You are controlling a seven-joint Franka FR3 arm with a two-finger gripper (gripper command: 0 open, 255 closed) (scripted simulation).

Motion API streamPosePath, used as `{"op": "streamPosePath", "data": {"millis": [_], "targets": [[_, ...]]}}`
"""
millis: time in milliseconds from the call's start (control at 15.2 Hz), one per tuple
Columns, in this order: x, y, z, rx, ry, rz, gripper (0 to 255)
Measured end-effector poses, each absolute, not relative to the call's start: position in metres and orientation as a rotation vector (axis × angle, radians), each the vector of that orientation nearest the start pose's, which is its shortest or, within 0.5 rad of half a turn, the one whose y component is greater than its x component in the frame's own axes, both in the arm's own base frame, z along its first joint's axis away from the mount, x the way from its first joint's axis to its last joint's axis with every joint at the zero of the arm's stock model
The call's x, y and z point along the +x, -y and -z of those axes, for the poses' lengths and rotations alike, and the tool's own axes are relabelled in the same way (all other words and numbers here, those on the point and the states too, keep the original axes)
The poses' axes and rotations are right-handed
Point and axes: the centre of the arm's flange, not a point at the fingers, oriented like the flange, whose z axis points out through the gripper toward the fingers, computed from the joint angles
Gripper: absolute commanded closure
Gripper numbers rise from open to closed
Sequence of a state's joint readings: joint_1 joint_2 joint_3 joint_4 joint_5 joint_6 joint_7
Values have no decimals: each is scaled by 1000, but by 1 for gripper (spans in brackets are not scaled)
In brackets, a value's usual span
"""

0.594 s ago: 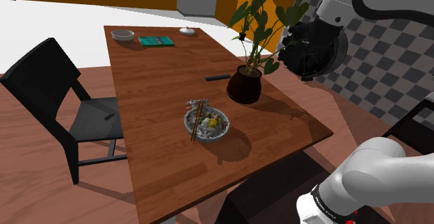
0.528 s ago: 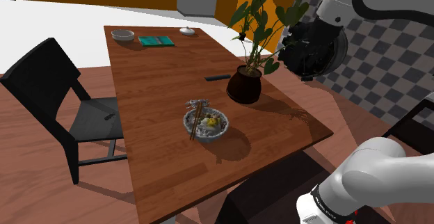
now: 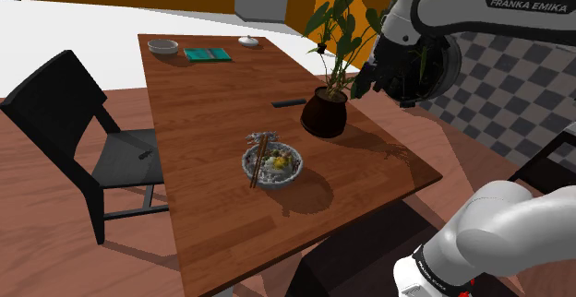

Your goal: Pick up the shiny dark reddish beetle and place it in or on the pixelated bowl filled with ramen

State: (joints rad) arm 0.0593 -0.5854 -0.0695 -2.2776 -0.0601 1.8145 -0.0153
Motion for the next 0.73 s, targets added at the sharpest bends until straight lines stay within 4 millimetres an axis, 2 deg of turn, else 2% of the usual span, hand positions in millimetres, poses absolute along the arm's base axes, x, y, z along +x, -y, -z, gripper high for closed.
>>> {"op": "streamPosePath", "data": {"millis": [264, 726], "targets": [[434, 15, -553, -3130, 193, 162, 0], [508, -2, -497, -3064, 456, 108, 0]]}}
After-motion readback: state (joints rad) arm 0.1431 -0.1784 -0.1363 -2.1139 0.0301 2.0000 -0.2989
